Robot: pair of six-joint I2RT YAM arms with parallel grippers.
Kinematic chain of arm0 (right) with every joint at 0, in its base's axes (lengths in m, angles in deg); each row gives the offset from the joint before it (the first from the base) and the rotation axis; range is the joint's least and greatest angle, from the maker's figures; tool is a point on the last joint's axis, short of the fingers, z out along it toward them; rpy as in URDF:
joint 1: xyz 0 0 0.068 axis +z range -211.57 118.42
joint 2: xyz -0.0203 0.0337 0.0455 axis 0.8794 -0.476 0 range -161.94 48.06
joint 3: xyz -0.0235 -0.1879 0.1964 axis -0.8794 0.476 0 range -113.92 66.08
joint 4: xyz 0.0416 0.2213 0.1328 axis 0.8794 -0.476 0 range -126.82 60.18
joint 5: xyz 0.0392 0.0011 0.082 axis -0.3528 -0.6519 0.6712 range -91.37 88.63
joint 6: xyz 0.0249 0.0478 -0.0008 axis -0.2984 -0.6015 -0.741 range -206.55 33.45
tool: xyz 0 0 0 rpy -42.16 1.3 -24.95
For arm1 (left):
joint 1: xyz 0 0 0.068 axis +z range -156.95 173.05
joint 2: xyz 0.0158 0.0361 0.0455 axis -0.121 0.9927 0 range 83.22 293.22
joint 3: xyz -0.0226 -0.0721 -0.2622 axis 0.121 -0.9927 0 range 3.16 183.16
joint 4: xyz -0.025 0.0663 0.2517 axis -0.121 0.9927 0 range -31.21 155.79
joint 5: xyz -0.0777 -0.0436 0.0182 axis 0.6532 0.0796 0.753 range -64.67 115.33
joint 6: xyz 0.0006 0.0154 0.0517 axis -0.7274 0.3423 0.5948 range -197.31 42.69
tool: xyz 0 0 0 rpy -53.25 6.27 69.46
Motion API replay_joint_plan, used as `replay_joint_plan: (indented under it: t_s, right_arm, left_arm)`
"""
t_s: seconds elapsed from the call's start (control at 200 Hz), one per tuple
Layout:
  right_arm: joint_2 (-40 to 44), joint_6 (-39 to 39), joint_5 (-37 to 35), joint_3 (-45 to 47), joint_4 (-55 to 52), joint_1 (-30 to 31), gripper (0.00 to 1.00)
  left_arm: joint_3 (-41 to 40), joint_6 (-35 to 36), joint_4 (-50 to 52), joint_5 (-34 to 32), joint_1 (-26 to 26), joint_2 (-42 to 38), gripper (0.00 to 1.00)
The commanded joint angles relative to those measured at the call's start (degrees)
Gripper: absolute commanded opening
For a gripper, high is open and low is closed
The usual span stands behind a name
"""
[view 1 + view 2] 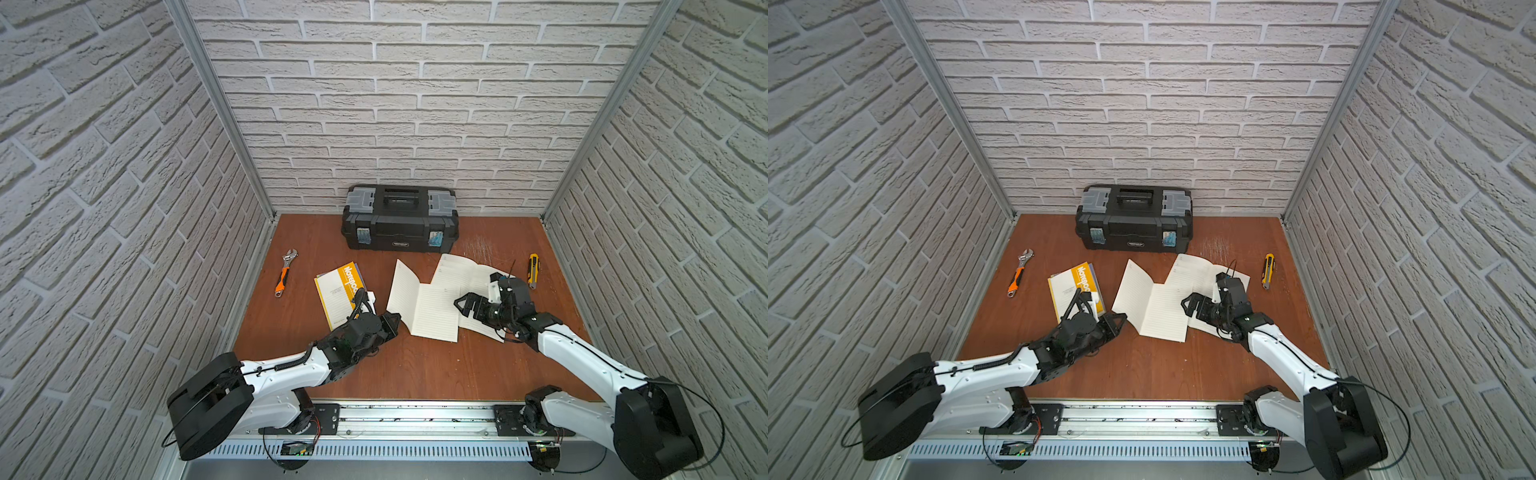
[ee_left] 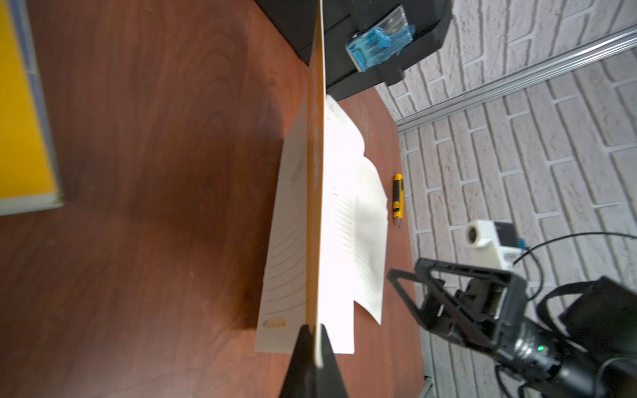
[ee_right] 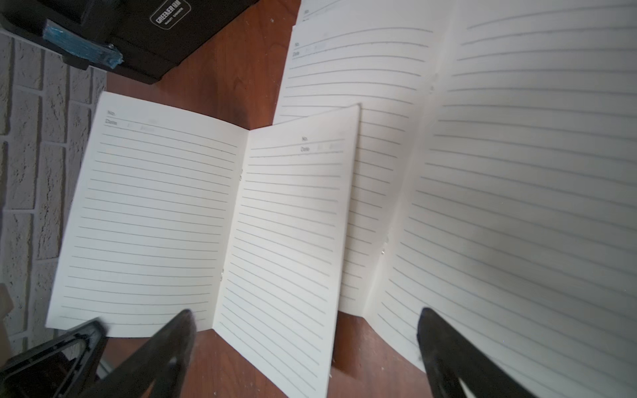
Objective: Close the notebook
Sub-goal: Close the notebook at the center of the board.
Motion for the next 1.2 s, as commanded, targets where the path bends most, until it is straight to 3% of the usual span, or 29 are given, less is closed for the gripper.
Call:
replay_joint_plan:
  t_s: [0.0,0.175,0.28,0.455,0.75,1.195]
  right_arm:
    - [-4.0,-0.6,1.3,-3.4,7.4,4.8,1.00]
    - [-12.8,-3.8,0.7,-7.3,14.4,11.6,1.00]
    - [-16.9,-5.6,0.7,-7.9,18.6,13.7,1.00]
    - [-22.3,-7.8,1.9,-9.0,24.1,15.9,1.00]
    - [-25.1,-8.1,1.9,-11.9,25.1,18.0,1.00]
    - [-33.0,-10.1,1.9,-11.9,30.9,19.6,1.00]
  left_arm:
    - [-0.5,2.3,5.6,-6.7,-1.6,-4.5,0.00]
    - [-1.4,2.1,15.4,-15.9,-4.3,-13.8,0.00]
    - [-1.7,2.4,20.3,-18.1,-4.4,-18.3,0.00]
    - [-3.1,3.2,21.5,-17.8,-4.1,-19.7,0.00]
    - [-9.1,6.6,9.2,-14.3,-2.8,-16.8,0.00]
    - [-7.0,7.3,12.9,-14.2,-2.3,-19.0,0.00]
